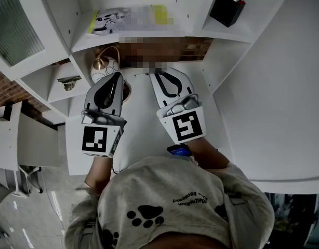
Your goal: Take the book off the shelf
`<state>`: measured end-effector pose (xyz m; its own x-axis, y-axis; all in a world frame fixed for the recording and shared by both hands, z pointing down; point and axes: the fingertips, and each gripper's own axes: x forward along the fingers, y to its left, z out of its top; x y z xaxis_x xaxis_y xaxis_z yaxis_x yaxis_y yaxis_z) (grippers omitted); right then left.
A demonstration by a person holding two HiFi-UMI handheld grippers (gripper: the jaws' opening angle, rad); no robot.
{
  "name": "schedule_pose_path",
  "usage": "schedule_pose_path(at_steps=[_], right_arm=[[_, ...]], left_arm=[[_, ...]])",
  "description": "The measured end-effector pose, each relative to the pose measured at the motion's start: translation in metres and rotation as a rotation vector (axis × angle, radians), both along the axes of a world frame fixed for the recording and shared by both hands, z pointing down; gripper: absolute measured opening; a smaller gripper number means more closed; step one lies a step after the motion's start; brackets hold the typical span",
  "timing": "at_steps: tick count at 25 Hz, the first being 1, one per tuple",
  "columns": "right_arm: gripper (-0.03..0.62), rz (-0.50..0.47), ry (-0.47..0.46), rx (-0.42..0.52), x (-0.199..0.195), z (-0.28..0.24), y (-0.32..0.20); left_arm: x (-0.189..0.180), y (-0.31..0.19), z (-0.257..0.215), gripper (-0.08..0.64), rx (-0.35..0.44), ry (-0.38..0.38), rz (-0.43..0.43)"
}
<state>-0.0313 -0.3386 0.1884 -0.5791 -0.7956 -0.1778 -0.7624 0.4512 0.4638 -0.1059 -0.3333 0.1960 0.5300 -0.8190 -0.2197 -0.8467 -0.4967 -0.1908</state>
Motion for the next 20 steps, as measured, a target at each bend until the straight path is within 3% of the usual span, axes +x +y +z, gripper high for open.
schedule_pose_path(at_steps=[6, 12, 20], right_arm=[[0.016, 0.01, 0.094, 0.04, -0.003, -0.012, -0.016], [0.017, 0.052, 0.208, 0.079, -0.003, -0.016, -0.038], [0.017, 0.089, 0.485, 0.117, -0.008, -0.021, -0.066]], left_arm=[[0.002, -0.017, -0.009, 0.009, 0.006, -0.007, 0.023], [-0.001, -0.037, -0.023, 0.009, 0.042, -0.066, 0.017], [-0.008, -0.053, -0.033, 0.009, 0.056, -0.08, 0.008]])
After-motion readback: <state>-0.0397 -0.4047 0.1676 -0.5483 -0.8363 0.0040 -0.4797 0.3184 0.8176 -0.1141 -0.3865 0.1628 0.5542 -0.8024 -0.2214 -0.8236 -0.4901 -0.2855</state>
